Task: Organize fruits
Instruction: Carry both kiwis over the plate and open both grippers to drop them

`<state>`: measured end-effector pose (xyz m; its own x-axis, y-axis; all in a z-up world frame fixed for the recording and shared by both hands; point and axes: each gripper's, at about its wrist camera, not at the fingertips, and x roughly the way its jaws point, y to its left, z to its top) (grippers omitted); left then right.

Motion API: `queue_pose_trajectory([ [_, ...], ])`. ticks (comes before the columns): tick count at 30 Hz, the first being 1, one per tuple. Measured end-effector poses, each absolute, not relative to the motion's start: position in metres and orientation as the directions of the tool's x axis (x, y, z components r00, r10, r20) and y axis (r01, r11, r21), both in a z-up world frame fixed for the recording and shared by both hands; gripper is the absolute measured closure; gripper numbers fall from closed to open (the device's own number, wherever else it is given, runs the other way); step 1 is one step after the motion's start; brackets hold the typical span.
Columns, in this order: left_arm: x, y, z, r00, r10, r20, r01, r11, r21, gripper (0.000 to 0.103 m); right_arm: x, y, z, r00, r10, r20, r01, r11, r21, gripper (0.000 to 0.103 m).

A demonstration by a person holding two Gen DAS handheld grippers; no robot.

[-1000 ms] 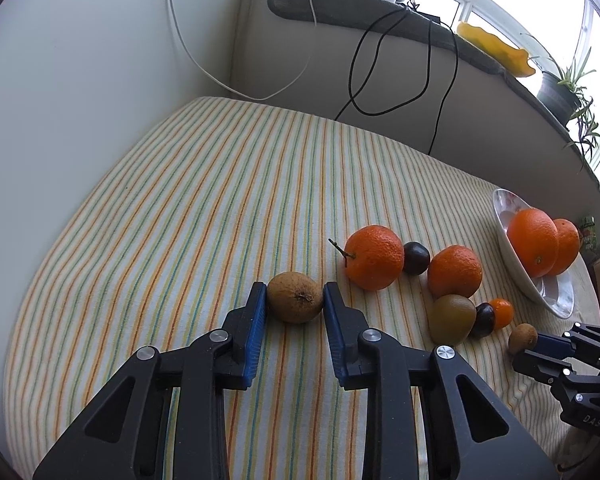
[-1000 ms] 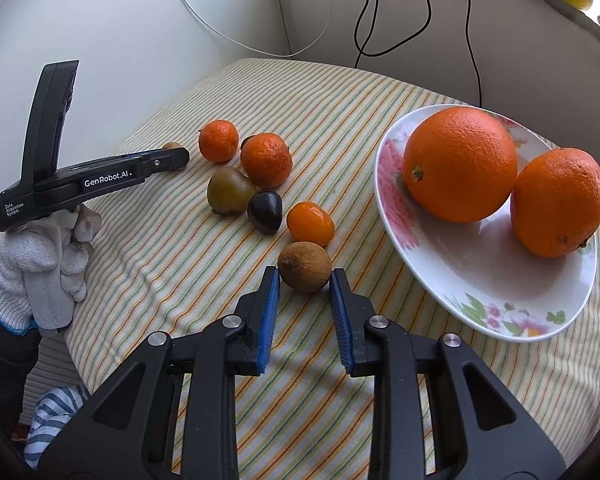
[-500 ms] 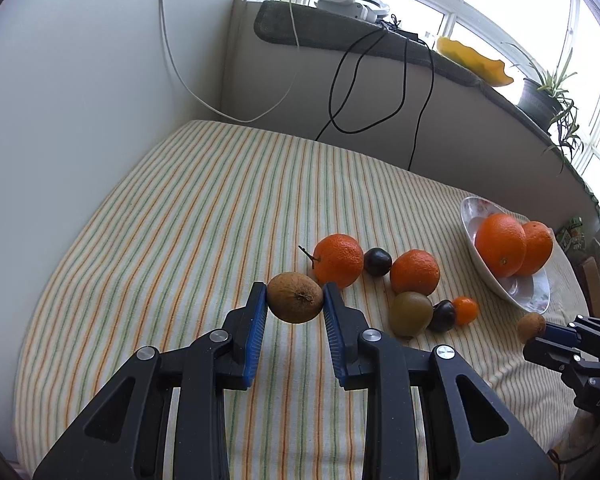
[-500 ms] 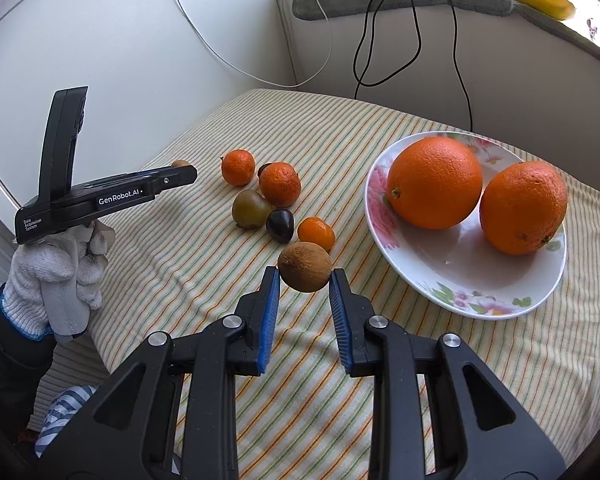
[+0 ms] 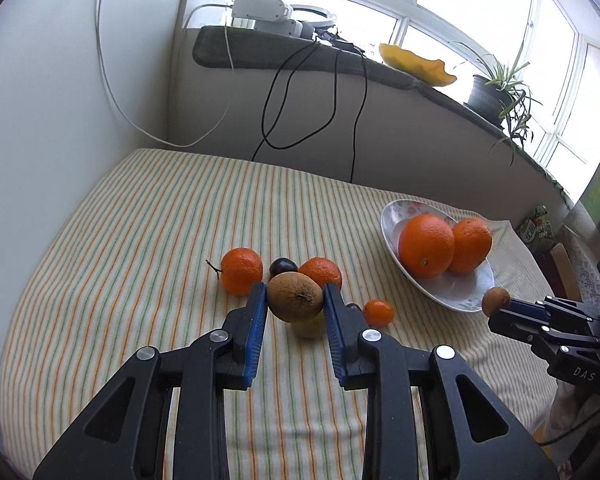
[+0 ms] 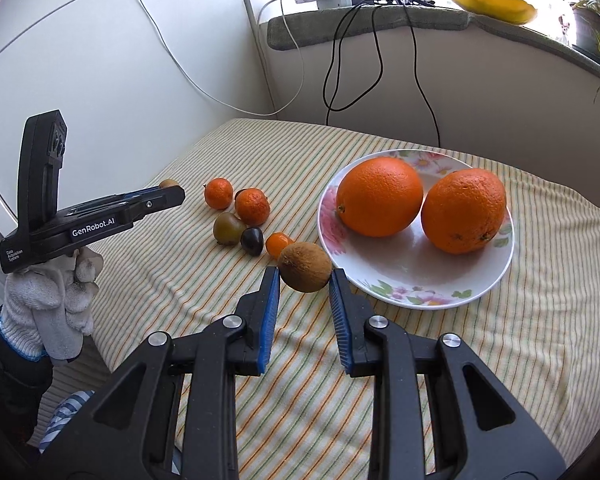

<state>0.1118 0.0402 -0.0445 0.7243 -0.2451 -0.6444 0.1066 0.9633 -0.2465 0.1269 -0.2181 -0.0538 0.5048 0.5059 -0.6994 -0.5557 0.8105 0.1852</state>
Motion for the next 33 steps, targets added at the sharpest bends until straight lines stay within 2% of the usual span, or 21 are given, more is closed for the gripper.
queue_pose_trajectory([
  [17, 0.118, -0.036, -0.039, 0.680, -0.372, -0.631, 0.255, 0.928, -0.272, 0.076, 0.140, -0.274, -0.054, 0.559, 0.453, -0.695, -0.455, 0.868, 0.199, 0.076],
  [33, 0.133, -0.088, -0.044, 0.640, -0.405, -0.653, 0.329, 0.913, -0.243, 0.076, 0.154, -0.283, -0.058, 0.568, 0.419, -0.709, -0.419, 0.888, 0.189, 0.076],
])
